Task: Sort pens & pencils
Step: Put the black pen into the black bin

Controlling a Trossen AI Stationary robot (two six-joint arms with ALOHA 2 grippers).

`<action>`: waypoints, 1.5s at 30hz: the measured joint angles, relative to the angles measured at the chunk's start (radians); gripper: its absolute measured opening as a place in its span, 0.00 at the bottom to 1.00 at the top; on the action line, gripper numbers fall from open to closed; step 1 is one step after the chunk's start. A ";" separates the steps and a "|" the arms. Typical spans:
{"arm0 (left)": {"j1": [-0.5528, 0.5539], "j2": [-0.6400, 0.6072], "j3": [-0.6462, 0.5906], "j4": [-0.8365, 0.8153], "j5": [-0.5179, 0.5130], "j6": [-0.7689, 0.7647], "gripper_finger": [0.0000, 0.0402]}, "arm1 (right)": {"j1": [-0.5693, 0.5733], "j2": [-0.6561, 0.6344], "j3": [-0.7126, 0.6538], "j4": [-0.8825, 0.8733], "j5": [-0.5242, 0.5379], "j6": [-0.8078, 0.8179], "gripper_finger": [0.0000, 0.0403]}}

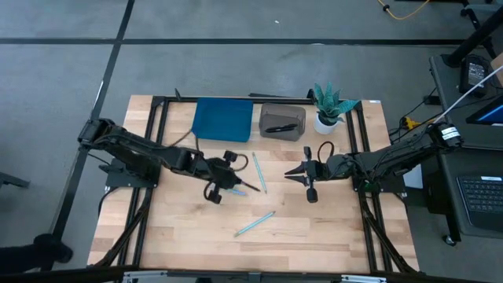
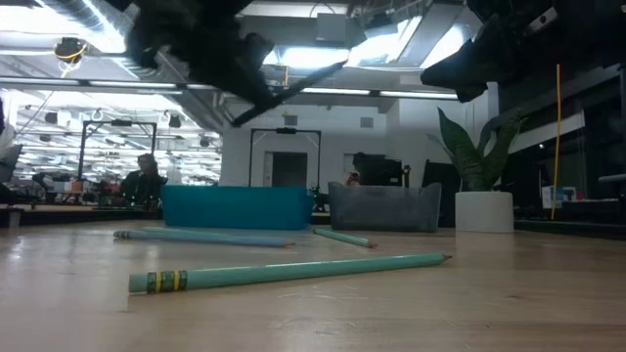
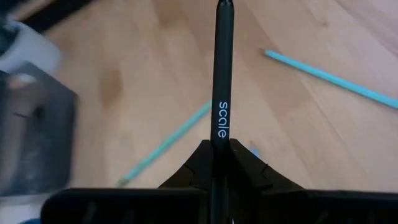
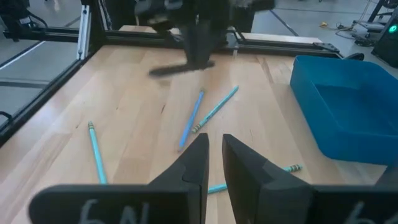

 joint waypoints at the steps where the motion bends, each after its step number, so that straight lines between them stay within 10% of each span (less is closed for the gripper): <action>1: 0.011 -0.006 0.000 0.035 0.000 0.011 0.04 | 0.000 0.000 0.000 -0.001 0.000 0.000 0.12; 18: 0.188 -0.039 -0.067 0.417 0.083 0.061 0.04 | 0.000 0.000 0.000 -0.030 0.000 0.001 0.12; 27: 0.294 -0.039 -0.234 0.812 0.325 0.002 0.04 | 0.000 0.000 0.000 -0.021 0.002 -0.025 0.12; 45: 0.413 -0.030 -0.297 1.023 0.523 -0.071 0.04 | -0.114 0.163 0.000 0.391 0.087 -0.184 0.12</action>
